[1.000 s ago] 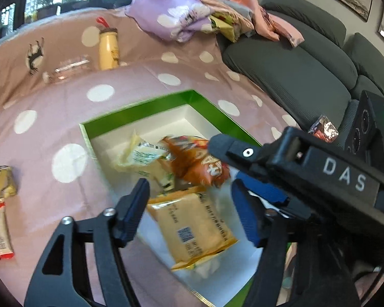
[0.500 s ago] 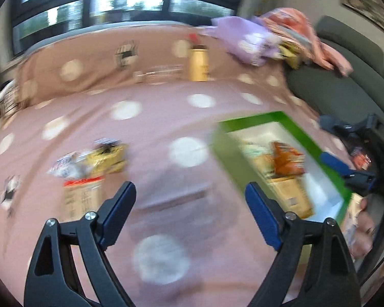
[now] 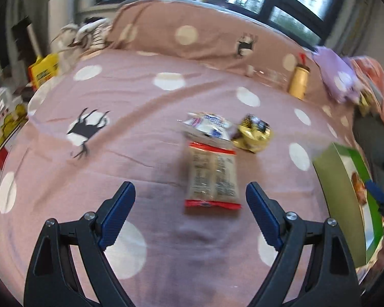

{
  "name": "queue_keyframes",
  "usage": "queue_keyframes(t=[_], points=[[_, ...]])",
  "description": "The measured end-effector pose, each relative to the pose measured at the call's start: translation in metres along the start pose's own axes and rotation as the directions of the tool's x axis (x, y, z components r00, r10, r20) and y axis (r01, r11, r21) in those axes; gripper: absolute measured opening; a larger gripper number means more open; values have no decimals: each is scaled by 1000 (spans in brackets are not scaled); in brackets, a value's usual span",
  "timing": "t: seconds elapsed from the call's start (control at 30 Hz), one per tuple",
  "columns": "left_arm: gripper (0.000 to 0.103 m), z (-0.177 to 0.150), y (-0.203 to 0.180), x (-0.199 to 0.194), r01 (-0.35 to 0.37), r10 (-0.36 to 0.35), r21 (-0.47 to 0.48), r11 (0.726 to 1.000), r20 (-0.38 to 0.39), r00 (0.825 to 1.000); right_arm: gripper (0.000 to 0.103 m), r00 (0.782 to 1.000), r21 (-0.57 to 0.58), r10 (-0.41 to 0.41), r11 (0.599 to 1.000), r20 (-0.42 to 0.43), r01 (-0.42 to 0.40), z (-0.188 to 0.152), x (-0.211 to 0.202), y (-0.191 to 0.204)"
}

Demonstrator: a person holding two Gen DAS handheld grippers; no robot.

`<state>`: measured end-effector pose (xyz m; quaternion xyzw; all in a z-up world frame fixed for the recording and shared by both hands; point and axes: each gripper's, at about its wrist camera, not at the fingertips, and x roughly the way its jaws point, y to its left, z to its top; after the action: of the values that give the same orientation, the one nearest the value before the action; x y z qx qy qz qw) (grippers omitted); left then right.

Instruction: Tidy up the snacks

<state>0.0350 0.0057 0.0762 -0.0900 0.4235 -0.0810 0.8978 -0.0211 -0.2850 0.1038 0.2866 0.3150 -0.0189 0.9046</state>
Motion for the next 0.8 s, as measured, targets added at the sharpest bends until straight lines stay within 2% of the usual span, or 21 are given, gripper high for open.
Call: queue_keyframes(t=[0.17,0.33,0.4,0.53,0.6,0.7,0.73,0.8], points=[[88,4,18,0,-47,47,-20,999,3,999,89,992,-4,32,999,-119,-33,-4,39,33],[88,8,37,1,-63,63,-75,995,-6,998,89,967,-116,-3,993,-255,-27,1,107,83],[88,9,43,0,-65,64,-97,993,-12,998,89,957,-169,-29,985,-289,-21,0,132,97],[88,11,50,0,-54,52,-126,991,-17,998,88,951,-230,-79,973,-298,9,-6,166,111],[88,12,51,0,-52,50,-132,990,-20,999,81,951,-244,-94,970,-295,20,-7,175,112],[88,12,51,2,-53,50,-135,989,-26,998,65,945,-268,-147,961,-292,67,-6,184,109],[88,12,51,2,-54,50,-135,989,-29,998,51,942,-273,-156,959,-296,73,-8,185,108],[88,12,50,4,-61,57,-127,990,-37,998,49,944,-275,-148,959,-295,64,-7,184,110]])
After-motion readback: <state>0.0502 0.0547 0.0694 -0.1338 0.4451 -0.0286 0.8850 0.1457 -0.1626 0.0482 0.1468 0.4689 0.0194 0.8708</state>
